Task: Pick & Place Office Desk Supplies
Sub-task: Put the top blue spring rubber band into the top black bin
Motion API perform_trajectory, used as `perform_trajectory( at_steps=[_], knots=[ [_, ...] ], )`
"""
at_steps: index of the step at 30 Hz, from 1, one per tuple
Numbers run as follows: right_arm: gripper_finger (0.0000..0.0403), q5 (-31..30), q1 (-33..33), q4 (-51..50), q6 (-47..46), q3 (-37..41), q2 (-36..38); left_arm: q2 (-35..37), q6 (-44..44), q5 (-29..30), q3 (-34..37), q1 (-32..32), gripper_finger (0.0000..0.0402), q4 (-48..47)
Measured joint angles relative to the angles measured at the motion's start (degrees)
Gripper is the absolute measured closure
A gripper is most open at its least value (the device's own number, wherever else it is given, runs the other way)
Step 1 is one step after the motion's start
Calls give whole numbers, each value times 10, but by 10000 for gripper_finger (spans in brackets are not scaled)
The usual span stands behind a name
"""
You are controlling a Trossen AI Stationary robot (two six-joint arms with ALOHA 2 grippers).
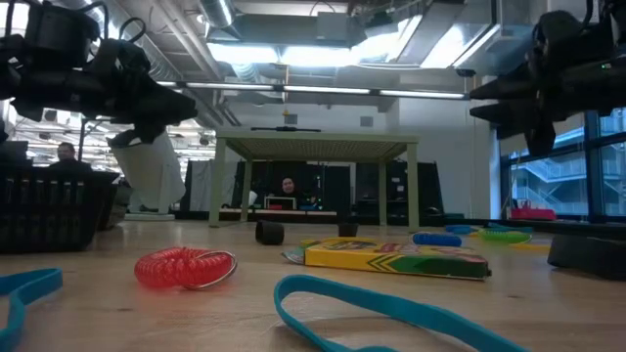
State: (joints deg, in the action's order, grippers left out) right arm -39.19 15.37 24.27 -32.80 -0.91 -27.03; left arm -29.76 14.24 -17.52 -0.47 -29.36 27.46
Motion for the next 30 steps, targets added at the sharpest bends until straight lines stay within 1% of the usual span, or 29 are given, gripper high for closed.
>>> perform_trajectory(
  at_steps=[4,6,9,12,14,16,20,23,26,28,30],
  knots=[
    [259,-19,-11,0,49,0,0,0,0,0,0,0,300,15],
    [260,-19,-22,1,70,0,0,0,4,0,0,0,300,15],
    [260,-19,-41,1,84,-5,0,0,33,0,0,0,300,15],
    [255,-8,-63,0,130,-25,-7,0,43,12,0,0,300,20],
    [249,15,-77,-4,160,-42,-17,0,35,41,0,0,300,23],
    [240,28,-89,-19,191,-59,-27,0,25,81,0,0,300,23],
    [220,23,-117,-61,215,-80,-54,0,17,171,0,0,300,23],
    [207,-1,-145,-95,185,-85,-74,0,6,219,0,0,300,23],
    [200,-16,-180,-157,103,-93,-87,0,5,240,0,0,300,23],
    [200,-3,-207,-211,48,-103,-94,0,4,240,0,0,300,23],
    [200,30,-233,-254,7,-115,-103,0,5,240,0,0,300,23]
  ],
)
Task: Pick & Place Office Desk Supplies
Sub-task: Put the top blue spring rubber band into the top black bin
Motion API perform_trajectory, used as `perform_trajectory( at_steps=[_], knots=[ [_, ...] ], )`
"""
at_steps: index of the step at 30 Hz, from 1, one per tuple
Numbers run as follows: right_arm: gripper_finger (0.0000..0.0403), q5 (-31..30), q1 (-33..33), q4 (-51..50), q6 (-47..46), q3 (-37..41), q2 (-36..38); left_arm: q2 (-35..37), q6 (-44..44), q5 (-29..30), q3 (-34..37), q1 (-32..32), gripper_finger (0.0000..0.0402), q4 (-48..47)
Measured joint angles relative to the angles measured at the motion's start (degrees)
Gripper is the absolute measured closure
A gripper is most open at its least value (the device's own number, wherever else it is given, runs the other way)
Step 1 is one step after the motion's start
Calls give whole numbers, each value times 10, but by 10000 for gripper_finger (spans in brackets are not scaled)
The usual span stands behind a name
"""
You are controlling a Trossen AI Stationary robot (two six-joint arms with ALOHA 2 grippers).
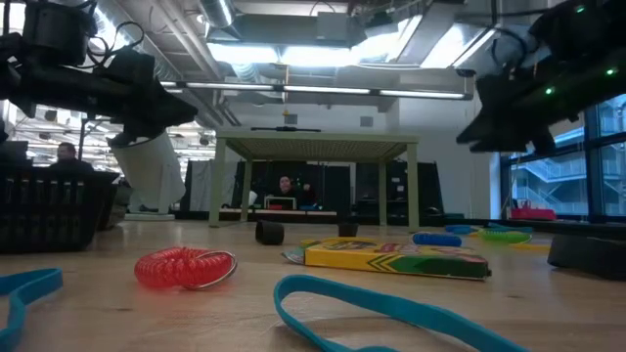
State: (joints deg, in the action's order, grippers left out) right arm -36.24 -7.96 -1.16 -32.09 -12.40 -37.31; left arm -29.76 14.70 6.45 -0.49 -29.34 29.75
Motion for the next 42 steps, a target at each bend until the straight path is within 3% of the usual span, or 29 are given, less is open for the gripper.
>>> perform_trajectory(
  at_steps=[5,13,21,27,33,37,42],
  knots=[
    [199,99,-57,-34,-18,-24,-38,0,-1,7,0,0,300,0],
    [199,142,-144,-36,-28,-30,-123,0,-34,35,0,0,297,0],
    [199,249,-222,-21,-35,-30,-202,0,-35,34,0,0,278,0],
    [199,253,-256,-37,-25,-62,-258,0,-35,34,0,0,265,0],
    [199,314,-260,-118,58,-157,-328,0,-35,35,0,0,261,0],
    [199,315,-261,-185,111,-209,-383,0,-35,35,0,0,260,0],
    [199,316,-261,-194,158,-239,-452,0,-35,35,0,0,260,0]
  ],
)
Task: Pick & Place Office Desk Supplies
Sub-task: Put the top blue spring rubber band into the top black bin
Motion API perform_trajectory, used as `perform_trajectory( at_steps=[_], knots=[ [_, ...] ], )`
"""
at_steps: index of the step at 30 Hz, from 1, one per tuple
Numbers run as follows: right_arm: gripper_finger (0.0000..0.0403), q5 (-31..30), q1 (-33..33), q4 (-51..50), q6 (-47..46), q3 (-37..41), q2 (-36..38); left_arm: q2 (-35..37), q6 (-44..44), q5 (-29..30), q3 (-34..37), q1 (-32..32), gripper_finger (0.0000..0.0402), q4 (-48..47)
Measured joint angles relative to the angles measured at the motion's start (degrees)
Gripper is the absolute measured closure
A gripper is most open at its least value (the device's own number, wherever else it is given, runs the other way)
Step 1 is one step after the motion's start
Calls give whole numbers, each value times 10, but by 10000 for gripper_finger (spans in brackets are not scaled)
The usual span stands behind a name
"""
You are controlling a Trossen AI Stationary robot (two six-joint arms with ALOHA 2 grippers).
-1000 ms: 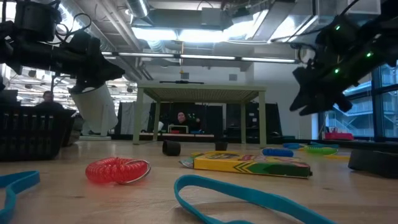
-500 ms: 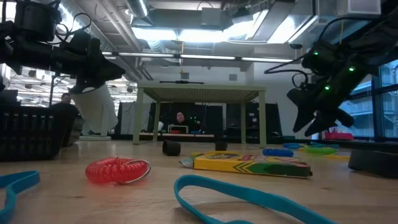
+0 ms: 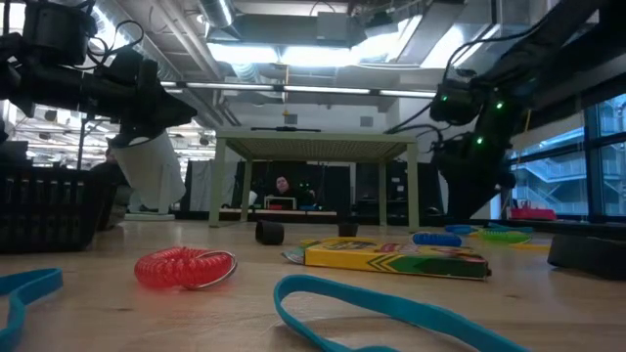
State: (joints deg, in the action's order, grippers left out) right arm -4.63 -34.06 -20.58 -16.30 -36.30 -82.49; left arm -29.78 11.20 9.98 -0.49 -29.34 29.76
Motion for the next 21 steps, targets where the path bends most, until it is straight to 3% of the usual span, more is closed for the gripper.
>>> perform_trajectory(
  at_steps=[10,21],
  knots=[
    [212,4,0,-9,28,-26,-76,0,0,29,0,0,263,0],
    [361,10,0,-30,35,-50,-81,0,0,41,0,0,263,0]
  ],
)
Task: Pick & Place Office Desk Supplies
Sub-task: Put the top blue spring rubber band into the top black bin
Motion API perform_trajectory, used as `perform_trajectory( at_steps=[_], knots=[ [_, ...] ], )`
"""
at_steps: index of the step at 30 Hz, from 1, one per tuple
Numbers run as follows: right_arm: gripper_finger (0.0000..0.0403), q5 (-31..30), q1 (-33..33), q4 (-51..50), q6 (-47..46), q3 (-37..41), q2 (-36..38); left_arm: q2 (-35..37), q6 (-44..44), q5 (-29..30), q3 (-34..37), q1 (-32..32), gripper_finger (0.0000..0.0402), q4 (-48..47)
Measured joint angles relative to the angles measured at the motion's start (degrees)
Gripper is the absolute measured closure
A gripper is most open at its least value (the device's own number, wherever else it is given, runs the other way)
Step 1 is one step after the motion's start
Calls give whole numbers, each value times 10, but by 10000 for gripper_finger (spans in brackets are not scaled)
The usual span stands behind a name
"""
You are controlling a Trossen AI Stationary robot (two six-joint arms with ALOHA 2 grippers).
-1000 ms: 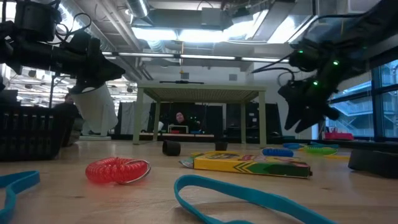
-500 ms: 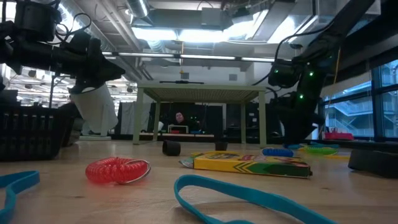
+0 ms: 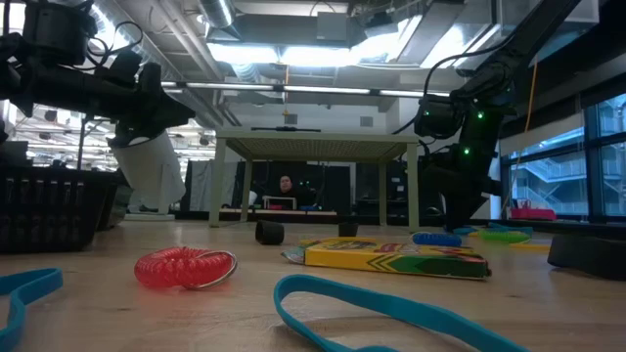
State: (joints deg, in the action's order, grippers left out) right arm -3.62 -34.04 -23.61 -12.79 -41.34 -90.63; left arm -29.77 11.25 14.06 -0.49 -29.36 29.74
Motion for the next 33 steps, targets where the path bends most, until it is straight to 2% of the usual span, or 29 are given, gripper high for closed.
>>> perform_trajectory(
  at_steps=[3,11,16,19,22,26,30,33],
  knots=[
    [391,0,0,-2,1,-1,0,0,0,0,0,0,263,0],
    [386,-16,0,-27,2,0,27,0,2,-5,0,0,263,0],
    [390,-122,9,-86,-7,-31,83,0,4,-6,0,0,263,2],
    [388,-153,23,-94,-18,-52,122,0,9,-9,0,0,262,22],
    [388,-155,41,-90,-28,-71,154,0,5,-52,0,0,262,53],
    [388,-160,79,-49,-3,-85,180,0,-1,-152,0,9,262,111],
    [388,-113,124,32,45,-86,187,0,-41,-224,0,41,262,163],
    [388,-68,156,93,60,-86,187,0,-68,-229,0,78,262,182]
  ],
)
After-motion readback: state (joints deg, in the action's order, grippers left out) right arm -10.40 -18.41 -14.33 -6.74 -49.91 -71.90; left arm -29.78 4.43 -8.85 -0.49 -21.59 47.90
